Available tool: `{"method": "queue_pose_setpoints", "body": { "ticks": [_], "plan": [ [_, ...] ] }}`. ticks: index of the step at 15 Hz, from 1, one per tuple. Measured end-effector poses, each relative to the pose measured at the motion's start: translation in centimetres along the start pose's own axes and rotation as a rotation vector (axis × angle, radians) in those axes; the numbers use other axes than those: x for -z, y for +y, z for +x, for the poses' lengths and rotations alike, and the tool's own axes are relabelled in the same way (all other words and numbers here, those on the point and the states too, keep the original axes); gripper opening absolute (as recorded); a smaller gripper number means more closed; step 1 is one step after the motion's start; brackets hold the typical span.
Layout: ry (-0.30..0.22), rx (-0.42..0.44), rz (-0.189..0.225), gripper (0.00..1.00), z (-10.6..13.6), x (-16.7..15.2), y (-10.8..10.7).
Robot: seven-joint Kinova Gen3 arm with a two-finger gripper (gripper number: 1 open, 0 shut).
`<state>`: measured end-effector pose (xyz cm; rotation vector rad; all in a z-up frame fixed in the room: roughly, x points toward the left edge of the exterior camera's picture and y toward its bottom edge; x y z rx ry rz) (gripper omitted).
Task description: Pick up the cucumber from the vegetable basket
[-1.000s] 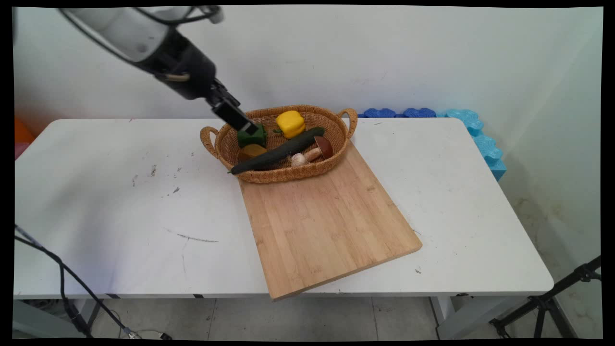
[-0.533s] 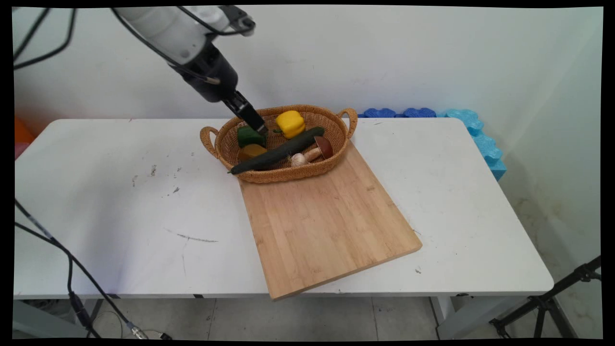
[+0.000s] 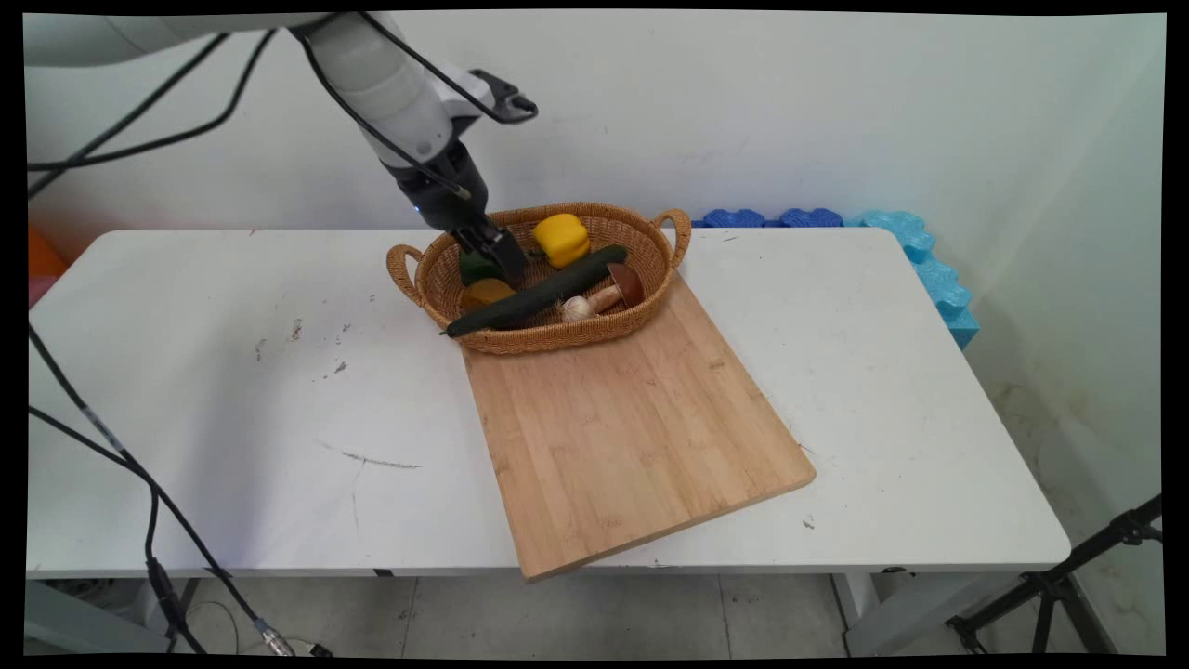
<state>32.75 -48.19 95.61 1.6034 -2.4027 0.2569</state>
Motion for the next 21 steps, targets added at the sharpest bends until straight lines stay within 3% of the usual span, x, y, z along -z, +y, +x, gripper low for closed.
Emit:
{"method": "queue_pose_setpoints", "body": {
  "ticks": [6, 17, 18, 21],
  "plan": [
    [-0.045, 0.05, 0.01, 1.0, 1.1, -3.4, 0.2],
    [-0.084, 0.08, 0.011, 1.0, 1.8, -6.5, 0.5],
    [-0.085, 0.08, 0.01, 0.0, 1.9, -6.7, 0.6],
    [-0.083, 0.075, 0.008, 0.0, 2.2, -7.2, 0.6]
  ]
}}
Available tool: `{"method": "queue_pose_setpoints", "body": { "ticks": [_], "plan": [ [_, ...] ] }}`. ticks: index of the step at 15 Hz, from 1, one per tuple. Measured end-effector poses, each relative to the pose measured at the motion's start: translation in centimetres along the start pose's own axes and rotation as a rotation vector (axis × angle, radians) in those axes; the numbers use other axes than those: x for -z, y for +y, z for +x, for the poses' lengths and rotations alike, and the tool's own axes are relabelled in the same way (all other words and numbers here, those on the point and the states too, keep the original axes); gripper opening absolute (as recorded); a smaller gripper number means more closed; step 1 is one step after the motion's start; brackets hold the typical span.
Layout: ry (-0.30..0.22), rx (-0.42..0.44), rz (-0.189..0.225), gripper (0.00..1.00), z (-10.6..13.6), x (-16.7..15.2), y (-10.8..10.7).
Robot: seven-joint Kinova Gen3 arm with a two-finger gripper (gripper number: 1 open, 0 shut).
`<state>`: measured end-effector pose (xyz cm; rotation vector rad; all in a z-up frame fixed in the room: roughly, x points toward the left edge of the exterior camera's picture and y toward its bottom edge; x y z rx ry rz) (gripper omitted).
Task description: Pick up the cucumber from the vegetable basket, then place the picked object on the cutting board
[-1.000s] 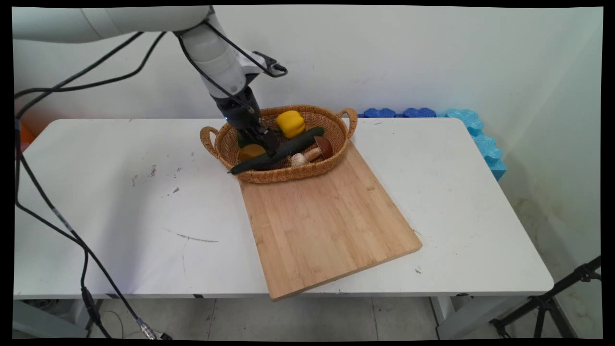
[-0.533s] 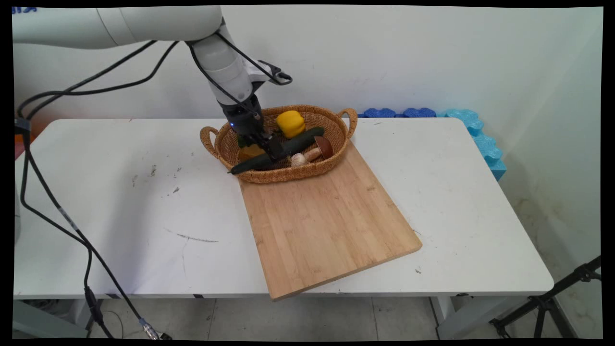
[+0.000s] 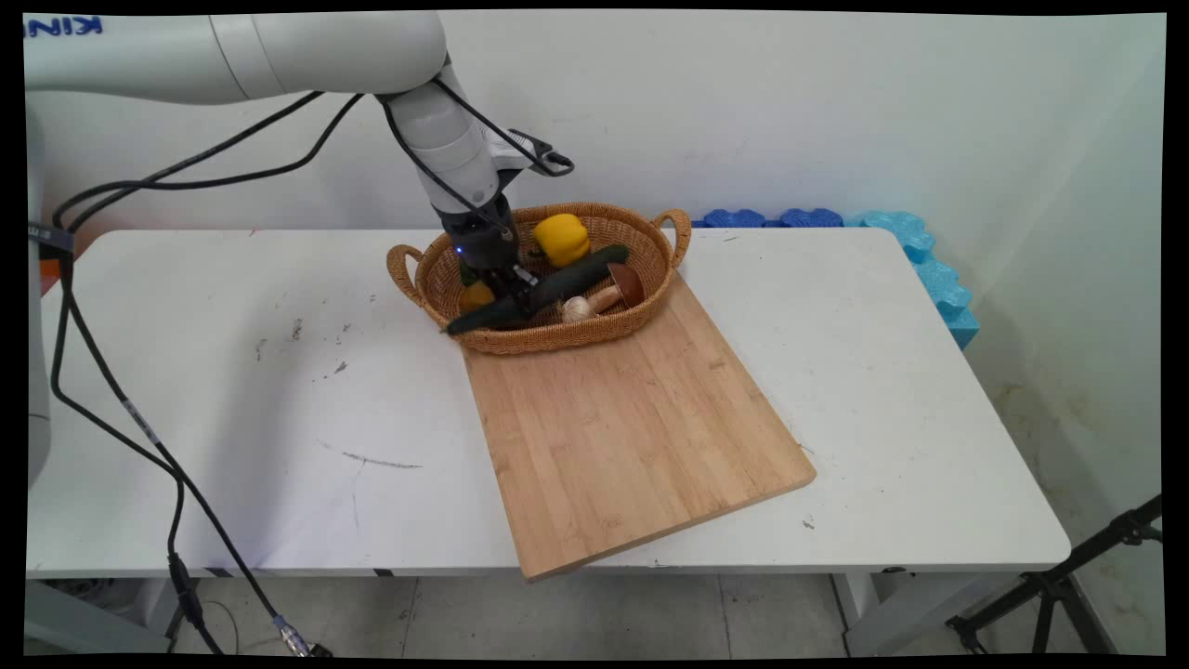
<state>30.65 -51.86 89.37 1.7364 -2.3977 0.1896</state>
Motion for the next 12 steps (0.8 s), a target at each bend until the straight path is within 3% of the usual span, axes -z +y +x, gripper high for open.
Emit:
{"method": "queue_pose_setpoints", "body": {
  "ticks": [6, 12],
  "plan": [
    [0.027, -0.022, -0.007, 0.0, 0.8, 0.7, -0.1],
    [0.098, -0.083, -0.028, 0.0, 0.6, 6.8, -0.9]
  ]
}}
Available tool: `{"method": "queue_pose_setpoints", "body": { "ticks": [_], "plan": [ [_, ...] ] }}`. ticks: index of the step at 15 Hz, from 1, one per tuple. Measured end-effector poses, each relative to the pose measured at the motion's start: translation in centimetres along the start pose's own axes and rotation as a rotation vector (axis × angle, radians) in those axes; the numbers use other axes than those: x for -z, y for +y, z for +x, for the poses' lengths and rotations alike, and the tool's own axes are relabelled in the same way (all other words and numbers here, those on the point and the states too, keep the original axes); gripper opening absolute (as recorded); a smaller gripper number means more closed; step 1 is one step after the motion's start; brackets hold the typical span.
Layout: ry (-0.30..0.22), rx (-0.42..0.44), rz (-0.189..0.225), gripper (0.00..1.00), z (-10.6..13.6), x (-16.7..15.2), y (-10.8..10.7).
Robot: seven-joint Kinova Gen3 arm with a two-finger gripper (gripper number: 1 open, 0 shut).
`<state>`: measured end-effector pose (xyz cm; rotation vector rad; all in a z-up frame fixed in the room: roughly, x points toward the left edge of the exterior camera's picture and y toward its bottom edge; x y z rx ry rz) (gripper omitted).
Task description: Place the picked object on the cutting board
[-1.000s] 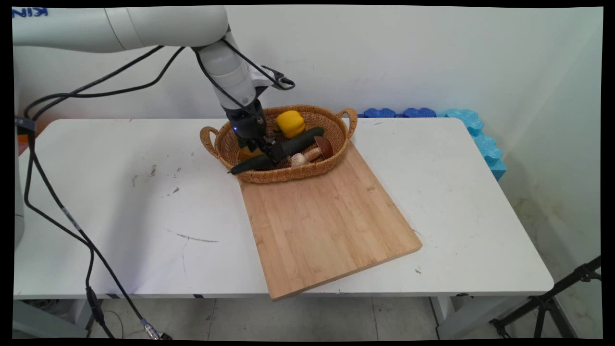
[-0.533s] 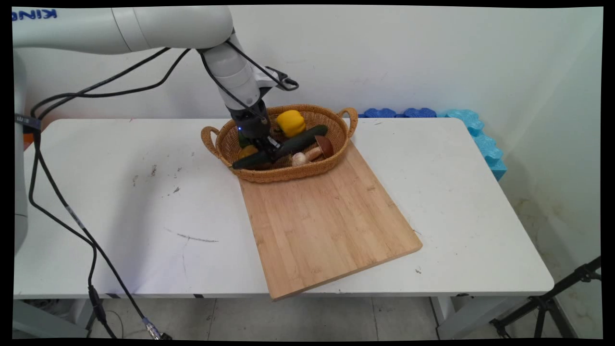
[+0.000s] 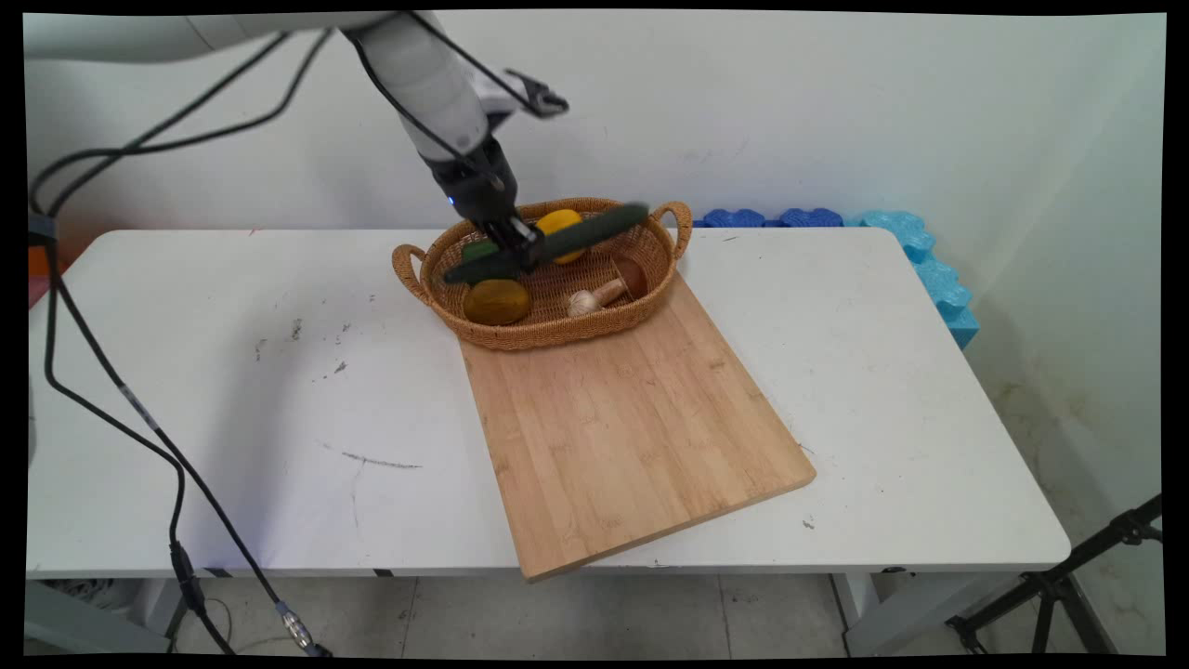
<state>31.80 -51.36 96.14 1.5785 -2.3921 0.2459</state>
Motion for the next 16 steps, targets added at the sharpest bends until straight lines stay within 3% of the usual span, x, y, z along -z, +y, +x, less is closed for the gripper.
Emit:
{"method": "queue_pose_setpoints", "body": {
  "ticks": [9, 16],
  "plan": [
    [0.106, -0.158, -0.102, 0.0, -2.8, 9.3, 0.6],
    [0.133, -0.258, -0.188, 0.0, -8.3, 10.9, 3.0]
  ]
}}
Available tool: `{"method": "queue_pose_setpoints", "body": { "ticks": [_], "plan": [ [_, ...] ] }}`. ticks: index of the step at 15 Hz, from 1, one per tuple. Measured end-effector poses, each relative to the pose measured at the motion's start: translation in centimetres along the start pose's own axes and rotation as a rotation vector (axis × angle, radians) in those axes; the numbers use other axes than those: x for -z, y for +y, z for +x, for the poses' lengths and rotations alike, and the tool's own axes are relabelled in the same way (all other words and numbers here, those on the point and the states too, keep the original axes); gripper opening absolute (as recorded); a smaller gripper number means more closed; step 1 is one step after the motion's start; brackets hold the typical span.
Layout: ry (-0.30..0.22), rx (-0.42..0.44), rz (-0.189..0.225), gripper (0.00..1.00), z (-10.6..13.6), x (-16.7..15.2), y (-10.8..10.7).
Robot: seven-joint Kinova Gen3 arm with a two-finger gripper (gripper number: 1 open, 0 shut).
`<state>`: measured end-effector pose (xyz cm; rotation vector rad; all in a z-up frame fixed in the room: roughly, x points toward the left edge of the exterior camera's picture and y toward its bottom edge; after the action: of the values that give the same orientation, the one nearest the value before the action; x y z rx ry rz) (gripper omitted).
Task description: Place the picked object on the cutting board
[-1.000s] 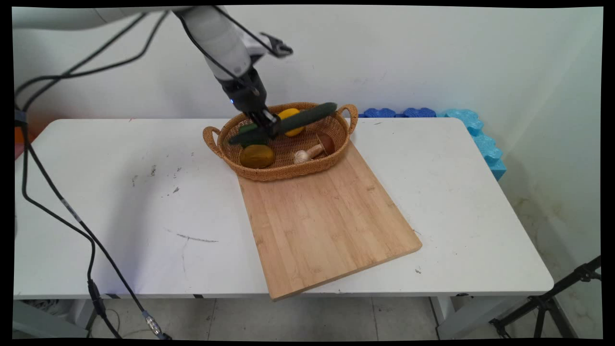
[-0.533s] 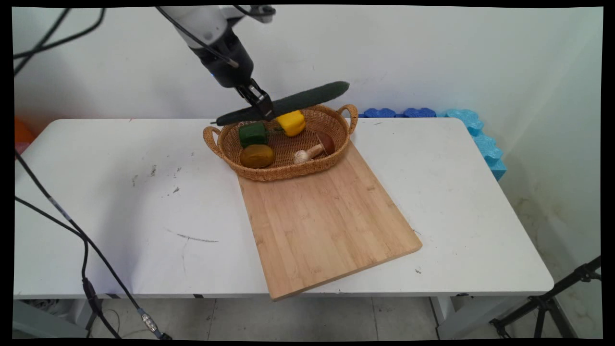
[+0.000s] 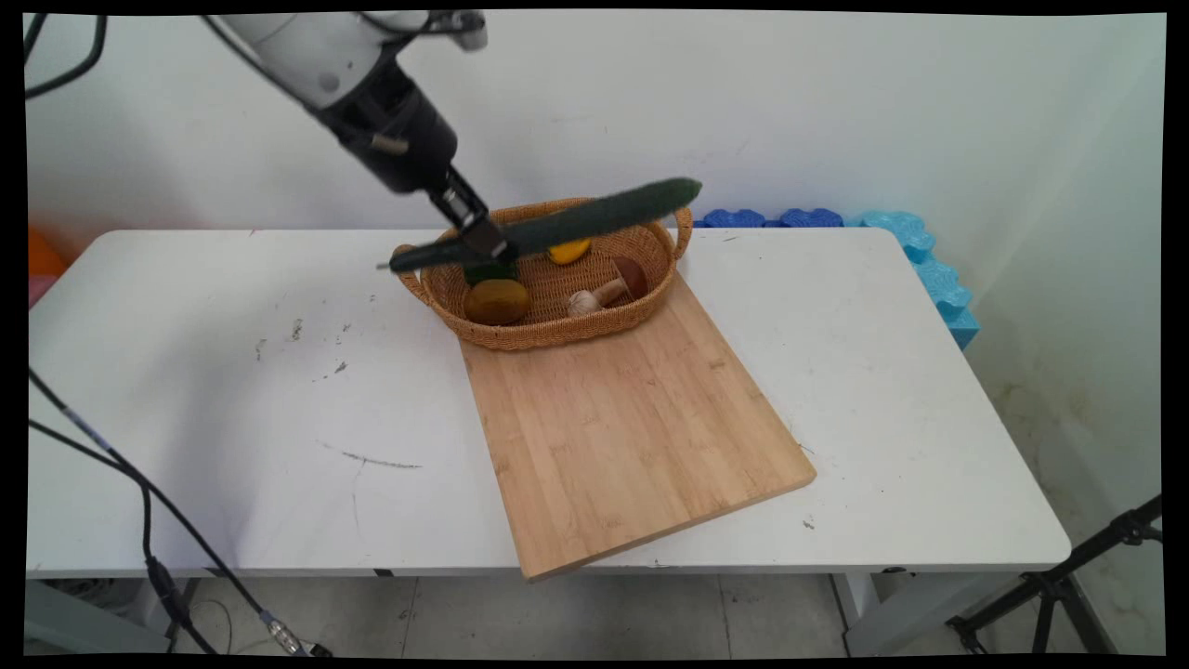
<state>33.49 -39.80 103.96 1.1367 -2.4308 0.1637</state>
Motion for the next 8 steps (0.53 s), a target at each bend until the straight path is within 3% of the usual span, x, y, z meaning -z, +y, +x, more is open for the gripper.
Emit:
{"method": "queue_pose_setpoints", "body": {
  "ticks": [3, 8],
  "plan": [
    [-0.02, -0.036, -0.021, 0.0, -2.6, -1.9, 2.9],
    [-0.051, -0.032, 0.003, 0.0, -5.8, -6.2, 6.3]
  ]
}}
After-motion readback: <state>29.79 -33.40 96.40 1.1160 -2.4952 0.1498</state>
